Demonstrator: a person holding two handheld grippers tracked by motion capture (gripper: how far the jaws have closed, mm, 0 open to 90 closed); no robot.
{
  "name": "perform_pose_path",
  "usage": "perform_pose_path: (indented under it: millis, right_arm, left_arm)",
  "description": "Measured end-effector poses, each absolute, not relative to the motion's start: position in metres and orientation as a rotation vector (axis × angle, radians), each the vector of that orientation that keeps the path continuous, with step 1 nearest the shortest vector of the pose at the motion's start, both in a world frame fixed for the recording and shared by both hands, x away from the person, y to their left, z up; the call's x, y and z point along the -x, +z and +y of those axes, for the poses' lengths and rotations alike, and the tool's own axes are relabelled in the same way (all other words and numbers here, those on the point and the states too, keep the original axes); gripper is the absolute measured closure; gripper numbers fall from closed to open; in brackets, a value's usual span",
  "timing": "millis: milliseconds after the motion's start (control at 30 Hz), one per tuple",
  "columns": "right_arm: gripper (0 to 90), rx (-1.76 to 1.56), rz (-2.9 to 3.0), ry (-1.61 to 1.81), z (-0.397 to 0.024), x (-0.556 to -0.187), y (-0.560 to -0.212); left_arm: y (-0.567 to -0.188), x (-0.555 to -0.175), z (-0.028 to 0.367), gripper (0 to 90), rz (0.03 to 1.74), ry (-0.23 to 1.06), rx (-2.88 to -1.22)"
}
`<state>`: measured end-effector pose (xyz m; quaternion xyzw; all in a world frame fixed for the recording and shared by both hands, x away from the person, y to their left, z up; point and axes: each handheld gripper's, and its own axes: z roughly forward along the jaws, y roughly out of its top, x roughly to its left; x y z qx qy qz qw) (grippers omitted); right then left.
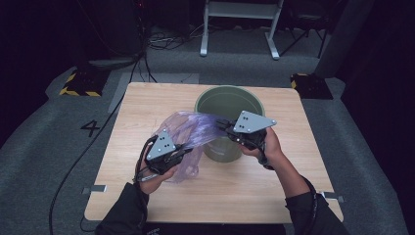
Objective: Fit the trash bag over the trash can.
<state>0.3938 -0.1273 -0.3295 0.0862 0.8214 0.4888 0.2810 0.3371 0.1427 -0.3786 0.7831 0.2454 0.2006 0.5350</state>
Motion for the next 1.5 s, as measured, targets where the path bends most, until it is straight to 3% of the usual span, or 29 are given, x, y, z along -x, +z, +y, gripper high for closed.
perform_pose_path:
  millis: [33,133,300,433,500,667,800,867,1033,1233,1400,1500]
  right_arm:
    - [86.4,-0.235,2.208,1.315,-0.128,-0.394,-0.33]
    - [64.9,-0.205,2.24,1.315,-0.127,-0.392,-0.333]
    - [39.0,-0.183,2.235,1.363,-0.127,-0.387,-0.333]
    - [34.3,-0.161,2.237,1.382,-0.125,-0.384,-0.332]
    - [36.2,-0.161,2.229,1.382,-0.124,-0.384,-0.331]
    - [75.1,-0.157,2.221,1.376,-0.125,-0.384,-0.331]
    - [89.2,-0.175,2.233,1.405,-0.131,-0.386,-0.332]
    - [89.9,-0.206,2.231,1.397,-0.136,-0.389,-0.333]
    - [90.0,-0.273,2.203,1.391,-0.147,-0.394,-0.333]
    - [90.0,-0.325,2.18,1.385,-0.162,-0.398,-0.332]
    - [90.0,-0.365,2.169,1.363,-0.175,-0.402,-0.332]
    - [90.0,-0.396,2.164,1.344,-0.184,-0.405,-0.333]
  left_arm:
    - [-0.379,-0.337,0.142,89.2,0.587,0.479,-1.867]
    - [-0.378,-0.337,0.141,89.2,0.583,0.484,-1.872]
    - [-0.375,-0.336,0.135,89.2,0.574,0.486,-1.869]
    - [-0.37,-0.334,0.128,89.2,0.557,0.489,-1.869]
    - [-0.367,-0.335,0.124,89.3,0.546,0.488,-1.868]
    - [-0.364,-0.334,0.115,88.9,0.527,0.489,-1.88]
    - [-0.364,-0.334,0.114,81.5,0.528,0.475,-1.875]
    - [-0.363,-0.334,0.116,75.1,0.533,0.471,-1.869]
    - [-0.361,-0.329,0.122,70.3,0.528,0.484,-1.862]
    - [-0.359,-0.322,0.134,42.1,0.579,0.506,-1.833]
    - [-0.36,-0.317,0.151,29.7,0.591,0.507,-1.795]
    - [-0.362,-0.316,0.16,26.6,0.591,0.496,-1.779]
